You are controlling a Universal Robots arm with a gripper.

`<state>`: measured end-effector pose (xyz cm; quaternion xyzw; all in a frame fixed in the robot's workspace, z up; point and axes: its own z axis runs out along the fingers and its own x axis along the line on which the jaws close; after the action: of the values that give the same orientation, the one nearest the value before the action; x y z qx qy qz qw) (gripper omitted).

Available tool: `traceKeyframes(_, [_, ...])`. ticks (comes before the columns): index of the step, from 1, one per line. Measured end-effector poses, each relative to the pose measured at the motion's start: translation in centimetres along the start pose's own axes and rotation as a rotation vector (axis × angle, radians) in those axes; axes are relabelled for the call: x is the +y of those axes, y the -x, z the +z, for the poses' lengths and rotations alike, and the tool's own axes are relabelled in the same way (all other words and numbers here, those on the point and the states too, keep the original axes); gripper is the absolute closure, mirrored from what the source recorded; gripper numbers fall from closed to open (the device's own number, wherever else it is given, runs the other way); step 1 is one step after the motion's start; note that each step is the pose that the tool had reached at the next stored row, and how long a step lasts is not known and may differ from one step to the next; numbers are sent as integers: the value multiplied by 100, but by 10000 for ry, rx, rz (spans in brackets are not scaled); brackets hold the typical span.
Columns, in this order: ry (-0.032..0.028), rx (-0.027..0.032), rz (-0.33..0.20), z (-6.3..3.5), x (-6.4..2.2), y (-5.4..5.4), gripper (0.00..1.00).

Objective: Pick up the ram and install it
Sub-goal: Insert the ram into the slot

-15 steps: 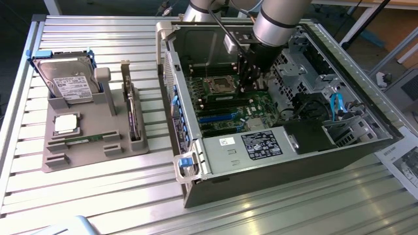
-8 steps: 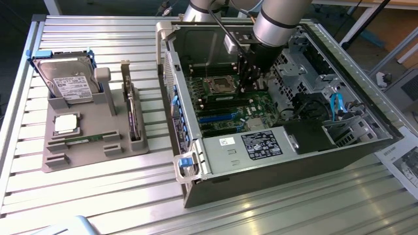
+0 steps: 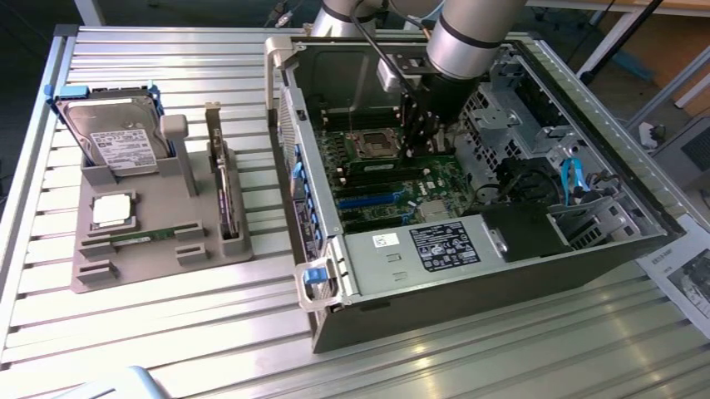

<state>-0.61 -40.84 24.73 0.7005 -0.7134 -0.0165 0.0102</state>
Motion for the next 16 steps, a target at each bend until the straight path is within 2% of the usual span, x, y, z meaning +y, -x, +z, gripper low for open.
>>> traceKeyframes(16, [0, 0, 1, 56, -3, -9, 88])
